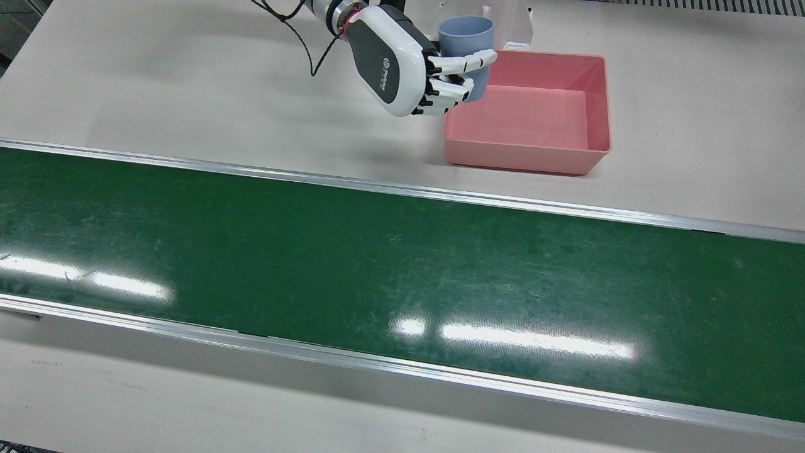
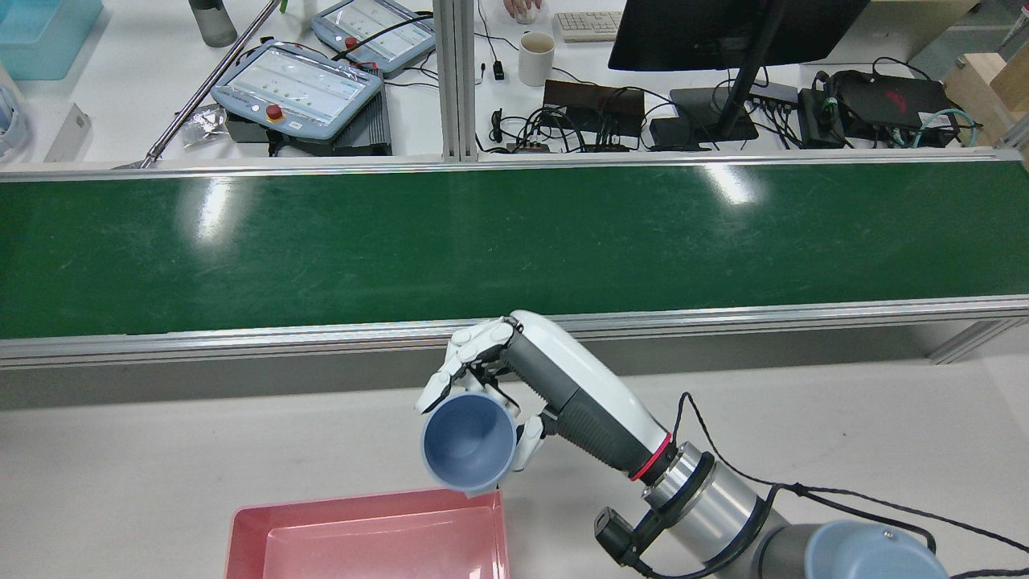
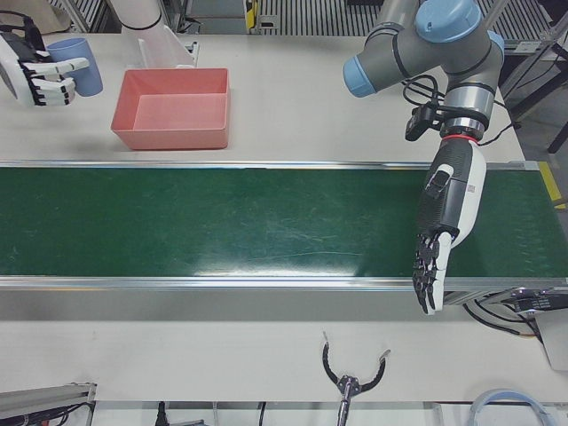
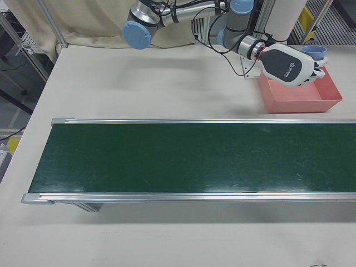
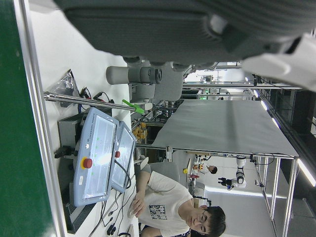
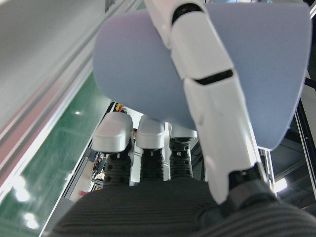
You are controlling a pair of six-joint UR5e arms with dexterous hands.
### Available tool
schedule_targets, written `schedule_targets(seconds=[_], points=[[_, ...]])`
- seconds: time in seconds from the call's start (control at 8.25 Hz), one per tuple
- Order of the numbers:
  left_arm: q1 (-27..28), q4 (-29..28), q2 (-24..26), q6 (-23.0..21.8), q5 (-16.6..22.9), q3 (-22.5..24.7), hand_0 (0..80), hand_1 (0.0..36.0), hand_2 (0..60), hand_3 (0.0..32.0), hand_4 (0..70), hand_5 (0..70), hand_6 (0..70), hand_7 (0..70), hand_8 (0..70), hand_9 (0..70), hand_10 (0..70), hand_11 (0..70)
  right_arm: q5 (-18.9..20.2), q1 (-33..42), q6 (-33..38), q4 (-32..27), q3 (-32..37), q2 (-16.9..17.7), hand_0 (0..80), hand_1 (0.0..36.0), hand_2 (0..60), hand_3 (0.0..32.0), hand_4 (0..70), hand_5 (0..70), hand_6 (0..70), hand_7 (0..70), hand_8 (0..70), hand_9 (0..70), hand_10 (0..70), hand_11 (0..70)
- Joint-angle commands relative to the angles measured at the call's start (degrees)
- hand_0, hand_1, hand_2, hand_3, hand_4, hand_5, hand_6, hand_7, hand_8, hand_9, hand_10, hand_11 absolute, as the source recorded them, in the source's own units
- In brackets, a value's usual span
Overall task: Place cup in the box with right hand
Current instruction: 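Lift the cup and carry it with the right hand over the pink box, then lower the cup into the pink box and open the right hand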
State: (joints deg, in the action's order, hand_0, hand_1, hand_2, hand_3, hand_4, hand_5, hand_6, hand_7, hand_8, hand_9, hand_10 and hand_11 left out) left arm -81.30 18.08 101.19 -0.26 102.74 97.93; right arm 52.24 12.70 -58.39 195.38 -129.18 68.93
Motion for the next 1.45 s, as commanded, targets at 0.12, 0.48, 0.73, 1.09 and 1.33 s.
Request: schedule_targets(seconds=[0.12,0.48,0.73,1.09,1.33], points=[[0.0,-0.15,-0.03,0.0,0.0,-0.02,0.0,0.0,0.0,0.0,0.0,0.0,0.0,0.0,0.0,0.0,0.0,0.0,-1.7,-5.58,-4.1,-3.34,1.46,0.85,80.0,36.0,60.0,0.0,70.0,31.8,59.2,70.0,70.0,70.0,70.0,70.0],[0.0,-0.06,-0.03,-0.09,0.0,-0.02,0.0,0.0,0.0,0.0,0.0,0.0,0.0,0.0,0.0,0.0,0.0,0.0,-1.53,-5.76,-3.84,-3.25,4.36,-0.9,59.0,4.7,0.0,0.0,59.5,11.4,25.9,70.0,42.2,62.1,40.6,57.9],[0.0,-0.06,-0.03,0.0,0.0,-0.02,0.0,0.0,0.0,0.0,0.0,0.0,0.0,0.0,0.0,0.0,0.0,0.0,-1.44,-5.67,-3.57,-3.34,5.43,-1.69,45.5,0.0,0.0,24.8,19.4,2.7,0.8,14.5,8.5,6.8,7.0,10.1],[0.0,-0.06,-0.03,-0.09,0.0,-0.02,0.0,0.0,0.0,0.0,0.0,0.0,0.0,0.0,0.0,0.0,0.0,0.0,-1.35,-5.49,-3.22,-4.22,5.78,-1.61,42.9,0.0,0.0,30.0,19.6,2.8,0.9,17.4,10.3,8.5,9.2,13.0],[0.0,-0.06,0.06,0.0,0.0,-0.02,0.0,0.0,0.0,0.0,0.0,0.0,0.0,0.0,0.0,0.0,0.0,0.0,0.92,-2.53,0.88,-3.96,4.73,-1.35,45.2,0.0,0.0,32.0,15.9,3.8,1.2,19.3,11.4,9.8,9.8,14.3]])
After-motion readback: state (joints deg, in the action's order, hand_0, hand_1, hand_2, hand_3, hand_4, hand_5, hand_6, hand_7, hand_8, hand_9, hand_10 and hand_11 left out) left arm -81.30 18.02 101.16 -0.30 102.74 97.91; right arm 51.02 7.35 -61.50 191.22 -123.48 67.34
